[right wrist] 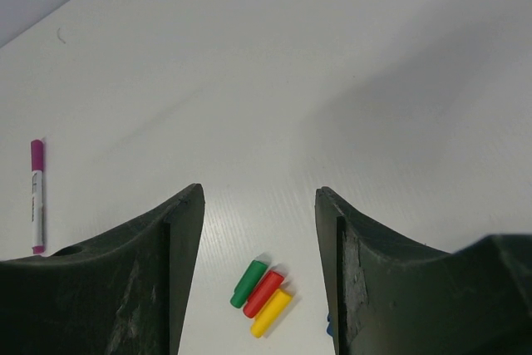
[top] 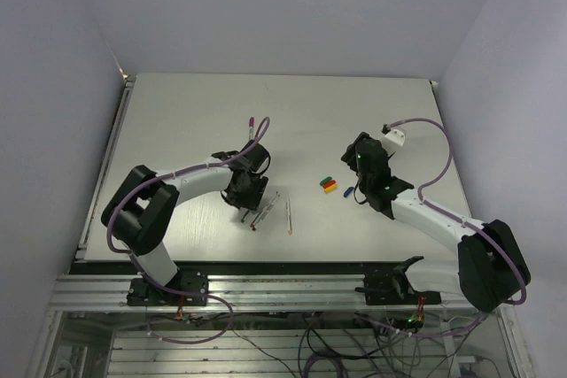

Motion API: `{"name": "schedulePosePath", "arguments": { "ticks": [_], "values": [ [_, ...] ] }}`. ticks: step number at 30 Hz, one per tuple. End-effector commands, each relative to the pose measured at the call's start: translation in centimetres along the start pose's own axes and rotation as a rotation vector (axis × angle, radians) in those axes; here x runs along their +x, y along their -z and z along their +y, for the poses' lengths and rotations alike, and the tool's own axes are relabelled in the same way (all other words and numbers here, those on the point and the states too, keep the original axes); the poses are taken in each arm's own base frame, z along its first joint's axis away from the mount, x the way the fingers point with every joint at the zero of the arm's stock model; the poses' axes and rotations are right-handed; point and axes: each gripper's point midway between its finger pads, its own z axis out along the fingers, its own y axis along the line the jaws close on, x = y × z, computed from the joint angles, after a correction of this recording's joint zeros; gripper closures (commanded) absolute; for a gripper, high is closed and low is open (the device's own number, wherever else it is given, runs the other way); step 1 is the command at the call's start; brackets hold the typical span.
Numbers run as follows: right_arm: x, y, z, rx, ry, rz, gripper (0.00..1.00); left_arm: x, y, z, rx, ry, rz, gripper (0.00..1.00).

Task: Insert the pens into the pen caps

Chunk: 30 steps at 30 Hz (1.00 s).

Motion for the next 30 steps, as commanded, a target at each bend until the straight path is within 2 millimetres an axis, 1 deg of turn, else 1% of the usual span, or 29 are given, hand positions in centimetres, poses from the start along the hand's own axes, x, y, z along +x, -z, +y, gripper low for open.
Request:
{"name": "schedulePosePath", "arguments": {
  "ticks": [1, 2, 3, 4, 5, 6, 12, 15, 18, 21, 24, 27, 30],
  "values": [
    [-0.3, -0.2, 0.4, -0.010, -0.018, -0.008, 0.45, 1.5, -0.5, 0.7, -0.070, -0.050, 0.061, 0.45],
    [-0.3, -0.2, 0.5, -0.014, -0.020, -0.009, 0.45, 1.7, -0.6, 0.8, -0.082, -0.057, 0.067, 0.49],
    [-0.3, -0.2, 0.6, -0.014, -0.020, -0.008, 0.45, 1.9, -0.8, 0.8, -0.091, -0.060, 0.074, 0.58],
    [-0.2, -0.3, 0.5, -0.011, -0.021, -0.007, 0.45, 2.0, -0.9, 0.9, -0.102, -0.065, 0.080, 0.74],
    [-0.2, -0.3, 0.5, -0.012, -0.020, -0.004, 0.45, 2.3, -1.2, 0.9, -0.110, -0.066, 0.092, 0.84],
    [-0.2, -0.3, 0.5, -0.012, -0.021, -0.004, 0.45, 2.4, -1.3, 0.9, -0.114, -0.067, 0.096, 0.92],
    [0.2, -0.3, 0.4, -0.013, -0.010, 0.005, 0.45, 4.3, -2.7, 0.5, -0.119, -0.067, 0.158, 0.93],
    [0.7, -0.5, 0.6, -0.015, 0.009, 0.033, 0.49, 3.9, -2.9, 0.5, -0.124, -0.060, 0.142, 0.93],
    [1.5, -0.9, 0.5, 0.003, 0.030, 0.067, 0.50, 2.4, -2.3, 0.5, -0.133, -0.048, 0.087, 0.93],
    [2.6, -1.2, 0.4, 0.014, 0.054, 0.112, 0.50, -0.1, -1.0, 0.4, -0.148, -0.038, -0.004, 0.93],
    [3.9, -1.2, 0.9, 0.013, 0.078, 0.163, 0.50, -2.9, 0.5, 0.0, -0.151, -0.025, -0.101, 0.93],
    [5.3, -1.0, 1.7, 0.009, 0.103, 0.202, 0.50, -5.2, 1.7, -0.6, -0.136, -0.005, -0.185, 0.93],
    [6.4, -1.1, 2.4, 0.009, 0.119, 0.235, 0.51, -6.7, 2.5, -0.9, -0.122, 0.011, -0.246, 0.93]
  ]
}}
